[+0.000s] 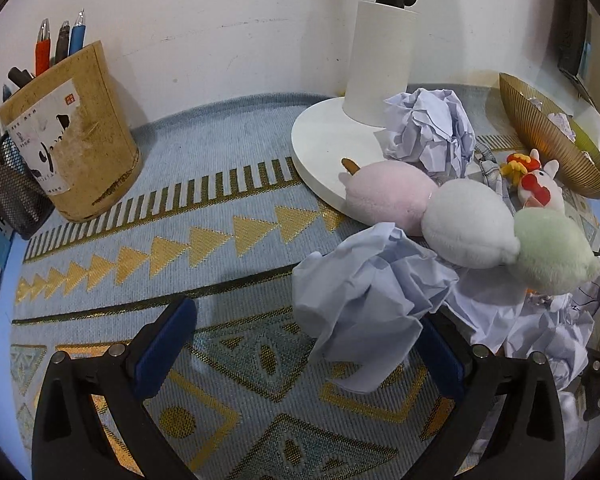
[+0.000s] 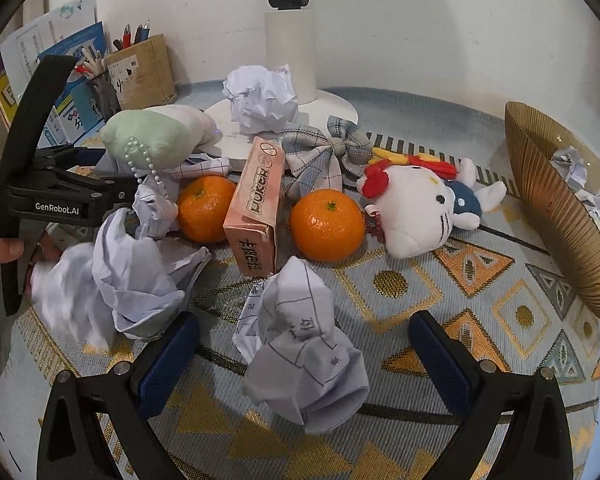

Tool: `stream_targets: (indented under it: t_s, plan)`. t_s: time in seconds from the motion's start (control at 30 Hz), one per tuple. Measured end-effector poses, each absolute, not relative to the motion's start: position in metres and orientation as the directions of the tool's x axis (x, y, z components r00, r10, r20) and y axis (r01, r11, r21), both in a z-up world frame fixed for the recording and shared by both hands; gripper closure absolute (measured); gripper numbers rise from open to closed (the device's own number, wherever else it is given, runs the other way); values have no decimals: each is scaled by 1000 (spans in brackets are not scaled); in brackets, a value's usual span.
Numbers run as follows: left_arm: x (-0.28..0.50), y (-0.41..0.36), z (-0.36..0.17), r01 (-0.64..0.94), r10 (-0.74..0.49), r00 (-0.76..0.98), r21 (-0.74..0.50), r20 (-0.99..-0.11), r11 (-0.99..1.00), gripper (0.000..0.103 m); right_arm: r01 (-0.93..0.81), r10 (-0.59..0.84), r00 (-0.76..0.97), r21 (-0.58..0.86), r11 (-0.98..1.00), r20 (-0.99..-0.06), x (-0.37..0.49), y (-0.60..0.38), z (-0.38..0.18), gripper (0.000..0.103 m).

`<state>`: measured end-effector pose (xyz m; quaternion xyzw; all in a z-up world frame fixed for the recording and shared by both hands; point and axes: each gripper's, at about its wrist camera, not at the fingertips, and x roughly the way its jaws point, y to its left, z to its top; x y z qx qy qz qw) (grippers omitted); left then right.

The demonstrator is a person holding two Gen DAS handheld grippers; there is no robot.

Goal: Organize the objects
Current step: 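Move both open tools back over crumpled paper balls in the pile, then close left tool on a crumpled paper ball while right tool closes on another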

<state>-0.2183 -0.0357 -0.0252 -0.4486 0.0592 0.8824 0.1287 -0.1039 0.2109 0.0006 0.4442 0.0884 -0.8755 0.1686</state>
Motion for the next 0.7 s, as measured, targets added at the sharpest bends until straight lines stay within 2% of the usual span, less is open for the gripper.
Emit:
stream_targets:
  t_s: [0.7]
  plan:
    - [-218, -34, -27, -277, 171, -565, -10, -807, -961, 0, 368, -215, -551, -3, -930, -806, -107, 206, 2, 0]
